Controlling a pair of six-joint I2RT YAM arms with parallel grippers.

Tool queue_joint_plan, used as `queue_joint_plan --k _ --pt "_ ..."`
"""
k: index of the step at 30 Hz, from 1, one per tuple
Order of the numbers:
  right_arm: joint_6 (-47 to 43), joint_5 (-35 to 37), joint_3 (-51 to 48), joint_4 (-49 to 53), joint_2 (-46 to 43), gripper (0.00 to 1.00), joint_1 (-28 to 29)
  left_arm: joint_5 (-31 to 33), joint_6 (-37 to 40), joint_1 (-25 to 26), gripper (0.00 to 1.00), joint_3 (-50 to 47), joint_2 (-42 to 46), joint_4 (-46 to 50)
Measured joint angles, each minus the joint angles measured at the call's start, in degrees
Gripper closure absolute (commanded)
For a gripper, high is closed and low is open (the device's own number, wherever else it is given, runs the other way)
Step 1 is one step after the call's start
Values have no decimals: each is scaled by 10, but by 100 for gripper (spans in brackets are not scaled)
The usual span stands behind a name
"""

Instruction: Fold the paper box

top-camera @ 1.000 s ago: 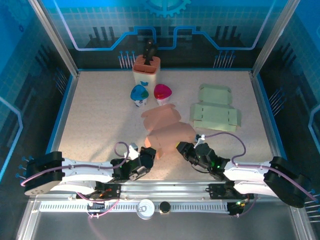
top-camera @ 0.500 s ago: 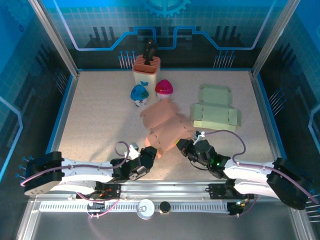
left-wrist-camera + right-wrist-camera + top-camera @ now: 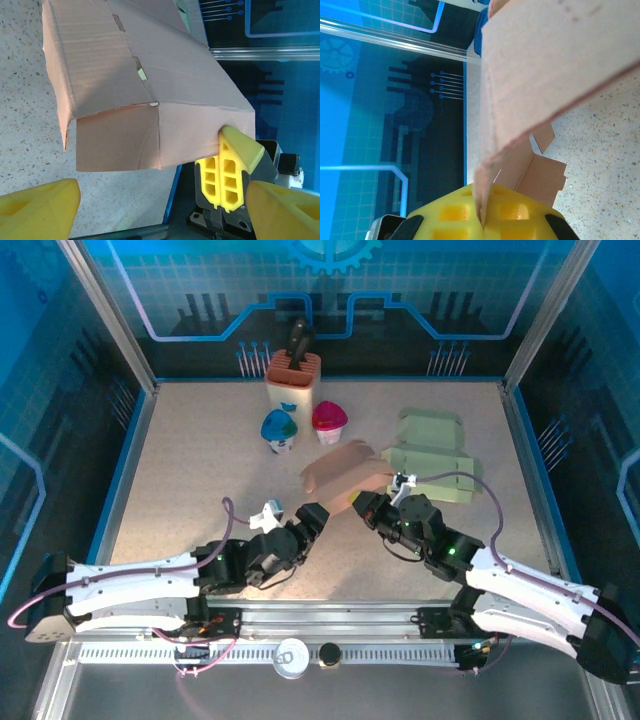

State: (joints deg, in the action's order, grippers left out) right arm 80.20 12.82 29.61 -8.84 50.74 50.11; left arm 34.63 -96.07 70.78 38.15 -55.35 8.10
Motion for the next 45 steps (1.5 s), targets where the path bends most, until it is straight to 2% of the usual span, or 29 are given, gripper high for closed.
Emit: queue_joint_plan --k 7,14,22,24,27,32,38,42,45 --pt "-28 1 62 78 0 100 0 13 56 0 15 43 31 120" --pt "-33 9 163 178 0 100 0 50 160 0 18 158 50 194" --pt "26 47 296 355 3 100 18 64 231 -30 26 184 67 264" --pt "49 59 332 394 20 100 19 56 249 -50 30 187 75 277" --pt "71 50 347 396 51 100 0 19 280 -97 31 201 71 284" --pt "108 10 343 377 131 100 -50 -97 331 -216 32 212 25 287" --pt "142 -31 304 300 187 100 -78 -183 385 -325 36 151 5 285" --pt "153 -59 272 214 219 100 -87 -222 425 -378 37 113 3 264" --pt "158 -79 239 138 245 100 -93 -236 459 -398 39 93 -5 245"
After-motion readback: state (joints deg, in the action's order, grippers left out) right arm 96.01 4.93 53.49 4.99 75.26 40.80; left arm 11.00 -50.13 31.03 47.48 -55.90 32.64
